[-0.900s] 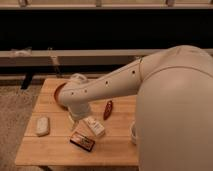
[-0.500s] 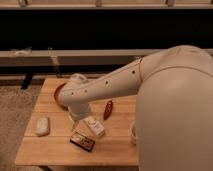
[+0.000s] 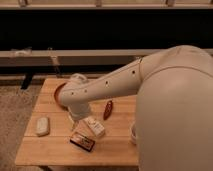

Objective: Place the white sponge in the ceramic cup

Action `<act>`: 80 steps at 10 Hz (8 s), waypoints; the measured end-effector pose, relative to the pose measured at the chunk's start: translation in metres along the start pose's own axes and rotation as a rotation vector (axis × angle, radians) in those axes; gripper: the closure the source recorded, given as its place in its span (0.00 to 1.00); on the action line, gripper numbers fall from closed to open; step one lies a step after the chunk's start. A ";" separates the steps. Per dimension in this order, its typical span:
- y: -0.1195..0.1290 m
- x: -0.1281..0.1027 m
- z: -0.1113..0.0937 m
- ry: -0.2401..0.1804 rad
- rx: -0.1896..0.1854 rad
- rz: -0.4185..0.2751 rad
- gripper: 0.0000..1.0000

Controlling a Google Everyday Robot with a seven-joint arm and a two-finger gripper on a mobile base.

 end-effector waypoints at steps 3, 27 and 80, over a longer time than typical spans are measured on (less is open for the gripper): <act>0.000 0.000 0.000 0.000 0.000 0.000 0.20; 0.206 -0.164 0.092 0.068 -0.086 -0.035 0.20; -0.218 0.168 -0.036 -0.374 -0.325 -0.014 0.28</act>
